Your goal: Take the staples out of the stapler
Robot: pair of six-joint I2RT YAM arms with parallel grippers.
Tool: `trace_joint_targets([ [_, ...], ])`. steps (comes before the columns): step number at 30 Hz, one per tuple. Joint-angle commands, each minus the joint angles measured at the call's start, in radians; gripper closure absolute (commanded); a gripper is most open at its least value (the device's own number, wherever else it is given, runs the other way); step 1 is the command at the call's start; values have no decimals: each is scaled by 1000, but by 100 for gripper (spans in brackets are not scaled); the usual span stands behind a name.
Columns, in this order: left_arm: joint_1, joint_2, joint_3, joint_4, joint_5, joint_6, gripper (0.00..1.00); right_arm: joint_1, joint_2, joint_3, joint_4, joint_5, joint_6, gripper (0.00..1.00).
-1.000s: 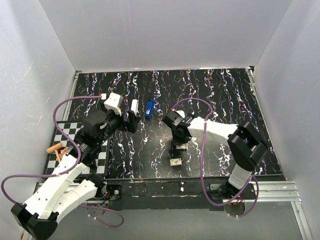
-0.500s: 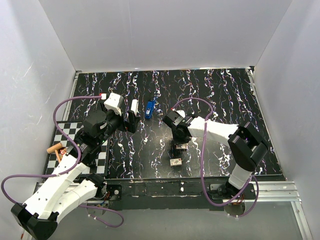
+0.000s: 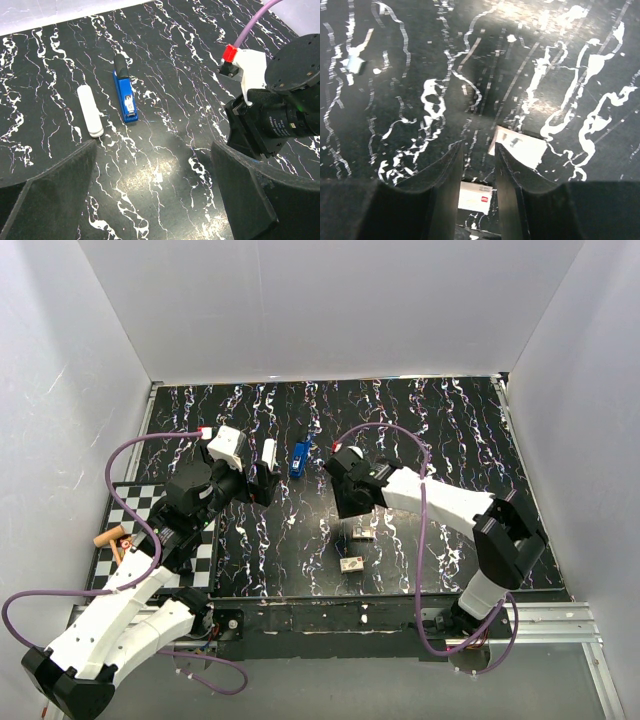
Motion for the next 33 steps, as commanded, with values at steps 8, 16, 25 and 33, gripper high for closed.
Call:
trace_joint_targets([
  [8,-1,-15,1,5,1,2,2,83,131,213,6,-84,-18,55],
  [16,-1,-31,1,5,-8,3,2,113,238,304,18,-104,108,44],
  [25,-1,-43,1,5,-15,5,2,132,332,365,37,-110,231,42],
  [33,-1,-52,1,5,-18,6,2,149,405,428,12,-94,298,41],
])
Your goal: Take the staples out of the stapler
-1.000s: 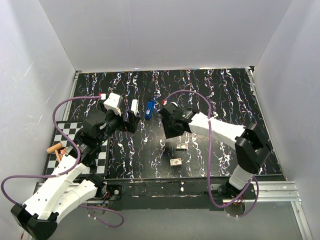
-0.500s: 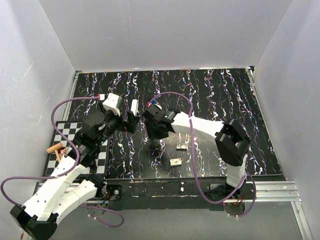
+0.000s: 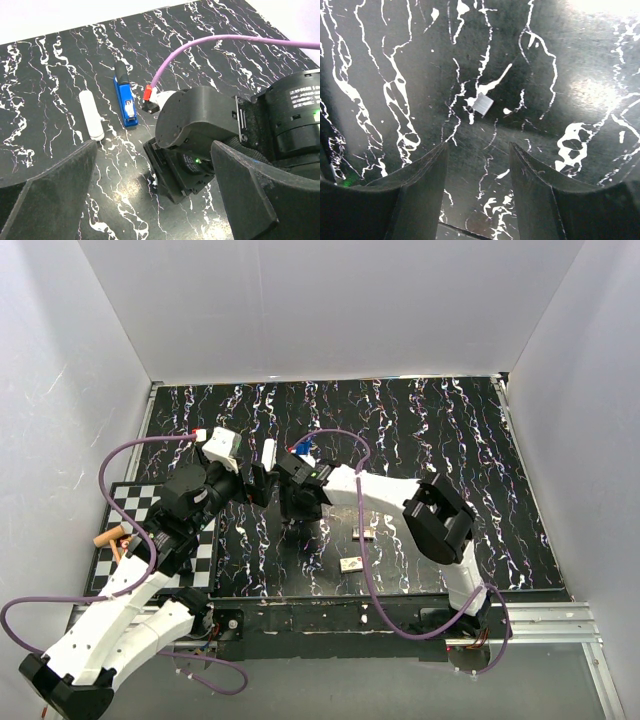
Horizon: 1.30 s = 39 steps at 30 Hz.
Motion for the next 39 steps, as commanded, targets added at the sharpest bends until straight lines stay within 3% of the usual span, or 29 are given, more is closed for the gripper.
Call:
trace_joint_targets([
  [1,-1,-20,1,5,-17,6,2,13,30,62,0,18,65,41],
  [28,-1,-30,1,5,-8,3,2,14,162,171,-80,85,101,40],
  [39,-1,-32,3,5,3,1,2,19,209,208,-92,76,90,48],
])
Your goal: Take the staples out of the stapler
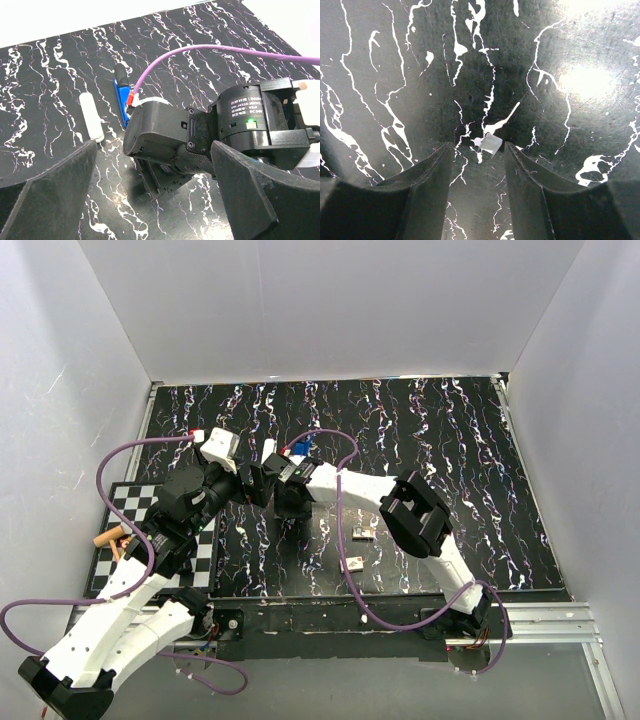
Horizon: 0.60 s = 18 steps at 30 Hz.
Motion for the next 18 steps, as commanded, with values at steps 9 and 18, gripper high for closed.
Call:
trace_joint_targets([
  [9,-1,-17,4,5,8,3,2,19,50,49,-51,47,-32,56],
  [18,-1,-19,4,5,11,3,2,45,93,123,-103,101,-80,60],
])
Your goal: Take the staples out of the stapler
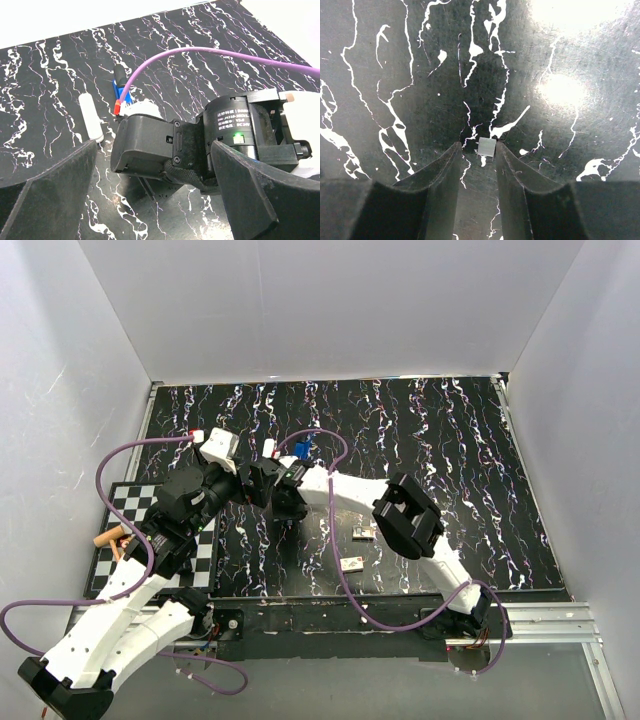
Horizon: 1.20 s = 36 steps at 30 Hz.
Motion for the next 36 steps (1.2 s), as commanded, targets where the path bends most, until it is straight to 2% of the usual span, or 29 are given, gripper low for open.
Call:
trace_joint_targets([
  [1,-1,-17,4,5,6,3,2,15,45,42,-49,46,-26,60],
  [9,-1,-20,3,5,6,3,2,26,57,44,-63,77,-45,65],
  [22,-1,-20,3,3,3,4,2,29,59,34,-71,91,-60,81],
  [36,-1,-18,1,3,-8,4,2,15,-162,-116,-67,146,-68,82],
])
